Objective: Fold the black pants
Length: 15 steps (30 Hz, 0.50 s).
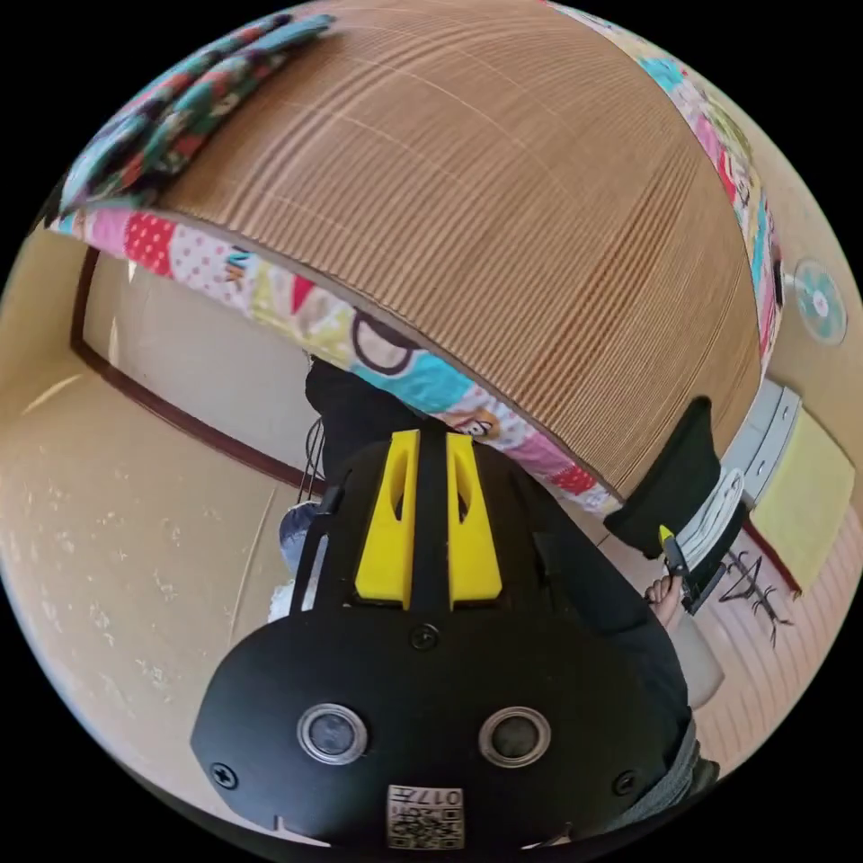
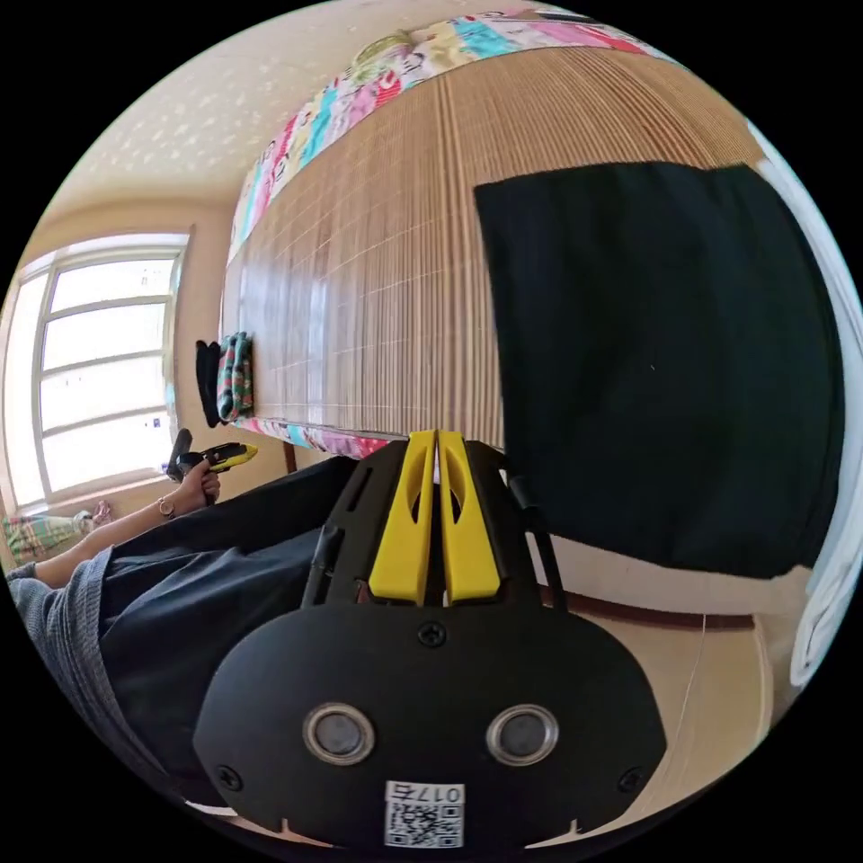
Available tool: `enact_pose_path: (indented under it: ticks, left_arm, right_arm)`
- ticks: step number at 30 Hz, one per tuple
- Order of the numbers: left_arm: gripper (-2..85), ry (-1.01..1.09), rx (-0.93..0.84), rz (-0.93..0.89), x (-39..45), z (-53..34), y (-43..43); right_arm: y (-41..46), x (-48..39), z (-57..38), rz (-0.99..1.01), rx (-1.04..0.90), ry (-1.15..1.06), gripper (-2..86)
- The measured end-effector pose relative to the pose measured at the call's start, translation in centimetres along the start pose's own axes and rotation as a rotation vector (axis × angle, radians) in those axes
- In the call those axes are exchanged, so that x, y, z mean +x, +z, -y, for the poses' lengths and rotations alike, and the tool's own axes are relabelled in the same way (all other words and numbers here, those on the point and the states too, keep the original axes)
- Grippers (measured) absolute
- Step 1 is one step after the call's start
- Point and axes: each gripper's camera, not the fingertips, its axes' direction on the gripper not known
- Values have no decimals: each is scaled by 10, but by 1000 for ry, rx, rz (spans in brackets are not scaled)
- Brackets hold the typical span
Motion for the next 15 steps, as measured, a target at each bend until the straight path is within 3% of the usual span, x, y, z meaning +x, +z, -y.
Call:
enact_pose_path:
  ticks: [4, 9, 11, 15]
  left_arm:
    - [51, -186, 134, -122, -71, -33, -19]
    - [36, -331, 54, -163, -97, -72, 48]
    - [38, -332, 0, -169, -112, -57, 51]
    - [44, -281, 127, -160, -128, -8, 2]
  right_arm:
    - [6, -58, 48, 102, -4, -169, 5]
    - [25, -157, 92, 265, 21, -407, 5]
    - [37, -188, 95, 301, 31, -451, 5]
    - [87, -240, 95, 351, 17, -444, 5]
